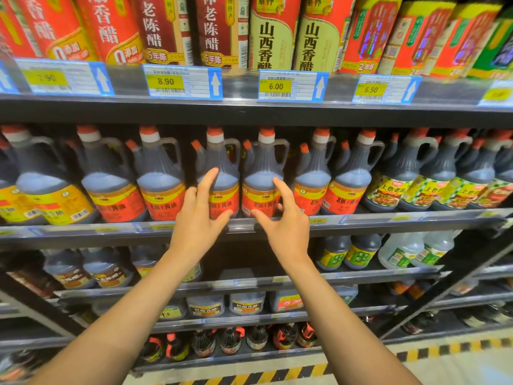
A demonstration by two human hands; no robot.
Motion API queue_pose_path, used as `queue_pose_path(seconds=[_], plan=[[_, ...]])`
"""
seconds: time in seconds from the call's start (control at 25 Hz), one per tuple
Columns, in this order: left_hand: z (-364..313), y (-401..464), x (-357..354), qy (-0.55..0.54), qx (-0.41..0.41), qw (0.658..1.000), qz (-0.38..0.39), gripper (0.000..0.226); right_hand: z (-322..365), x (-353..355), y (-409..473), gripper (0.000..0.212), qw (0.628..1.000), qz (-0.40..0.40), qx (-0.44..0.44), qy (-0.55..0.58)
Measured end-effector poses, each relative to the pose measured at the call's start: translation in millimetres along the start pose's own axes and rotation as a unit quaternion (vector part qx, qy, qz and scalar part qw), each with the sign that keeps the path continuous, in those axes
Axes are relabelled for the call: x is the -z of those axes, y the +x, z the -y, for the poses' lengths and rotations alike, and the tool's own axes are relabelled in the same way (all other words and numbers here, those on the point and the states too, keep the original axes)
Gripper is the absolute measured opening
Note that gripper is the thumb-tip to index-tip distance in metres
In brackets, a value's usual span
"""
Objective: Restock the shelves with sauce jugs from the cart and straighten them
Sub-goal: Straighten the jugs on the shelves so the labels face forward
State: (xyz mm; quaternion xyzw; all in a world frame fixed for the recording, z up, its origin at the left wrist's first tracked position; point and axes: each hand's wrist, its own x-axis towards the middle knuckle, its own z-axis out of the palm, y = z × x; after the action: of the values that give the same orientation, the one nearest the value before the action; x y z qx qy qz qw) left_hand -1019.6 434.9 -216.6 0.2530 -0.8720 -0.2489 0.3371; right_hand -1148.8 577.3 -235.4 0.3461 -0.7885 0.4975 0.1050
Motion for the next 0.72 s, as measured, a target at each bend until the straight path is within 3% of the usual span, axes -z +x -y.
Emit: queue_pose_path(seconds=[0.52,0.72], plan=[[3.5,-1.4,-6.5,-0.011,-0.015,1.000,0.001,0.099,2.0,6.4,-10.0,0.075,0.999,0.031,-0.001,-0.022],[-0.5,-9.1,-5.2,-0.014,-0.019,1.000,0.007,0.093,-4.2,18.6,-23.0,0.050,0.997,0.032,0.010,-0.077]])
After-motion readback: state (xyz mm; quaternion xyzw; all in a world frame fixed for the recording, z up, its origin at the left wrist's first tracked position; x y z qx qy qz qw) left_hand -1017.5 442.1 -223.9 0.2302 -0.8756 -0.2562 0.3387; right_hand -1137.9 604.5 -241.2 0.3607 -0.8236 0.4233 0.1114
